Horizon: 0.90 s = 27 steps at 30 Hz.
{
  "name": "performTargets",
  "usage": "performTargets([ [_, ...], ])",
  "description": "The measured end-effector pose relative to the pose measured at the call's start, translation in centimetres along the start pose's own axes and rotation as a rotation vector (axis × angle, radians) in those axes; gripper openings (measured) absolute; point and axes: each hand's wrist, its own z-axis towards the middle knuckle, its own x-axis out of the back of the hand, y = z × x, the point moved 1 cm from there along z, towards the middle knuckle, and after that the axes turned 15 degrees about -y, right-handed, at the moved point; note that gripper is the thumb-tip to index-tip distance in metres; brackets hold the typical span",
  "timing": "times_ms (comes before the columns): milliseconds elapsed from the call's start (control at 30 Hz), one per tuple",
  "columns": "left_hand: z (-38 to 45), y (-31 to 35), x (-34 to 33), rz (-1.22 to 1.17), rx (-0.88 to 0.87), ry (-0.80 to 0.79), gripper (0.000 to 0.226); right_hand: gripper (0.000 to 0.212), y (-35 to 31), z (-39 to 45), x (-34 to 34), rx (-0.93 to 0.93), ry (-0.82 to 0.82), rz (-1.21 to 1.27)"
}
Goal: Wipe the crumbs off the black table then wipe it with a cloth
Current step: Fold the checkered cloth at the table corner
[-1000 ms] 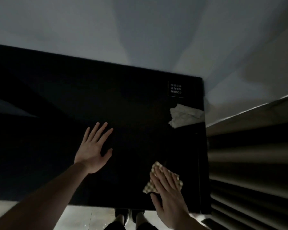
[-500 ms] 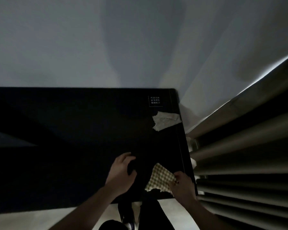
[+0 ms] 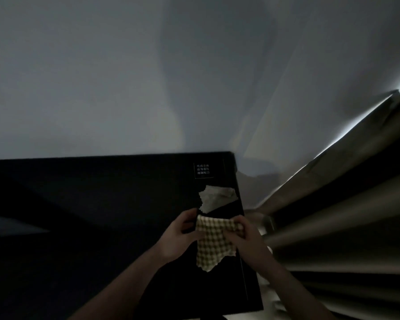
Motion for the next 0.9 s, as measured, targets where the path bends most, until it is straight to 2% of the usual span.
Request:
performTargets([
  [100,1.2,2.7,-0.6,-0.086,-0.029,0.024,0.056,0.015,-2.5,0.8,1.9,0.050,-0.026,0.066],
  [233,2.1,3.6,-1.1,-0.168,-0.040,0.079,0.021,0.016,-2.8,2.3,3.8,0.020,0.040,0.191],
  [367,4.0,3.8,-1.7,-0.266,-0.023,0.254,0.018,0.020,-1.3,4.3,4.6,-0.093,-0.042,0.262],
  [467,6.3,3.2,-1.2,-0.164,0.065,0.321,0.014,0.022,0.3,6.9,5.0,-0.134,-0.016,0.154],
  [667,11.5,2.5,2.4,0.173,0.295,0.279,0.037,0.029,1.0,14.0,6.4,-0.197,0.026,-0.026],
  [767,14.8,3.7,4.8,0.244,0.297,0.330,0.044,0.018,0.7,17.9,7.3,-0.245,0.012,-0.021],
  [900,19.5,6.4,7.6,0.306,0.223,0.397,0.055,0.020,-0.8,23.6,9.2,-0.214,0.110,-0.059],
])
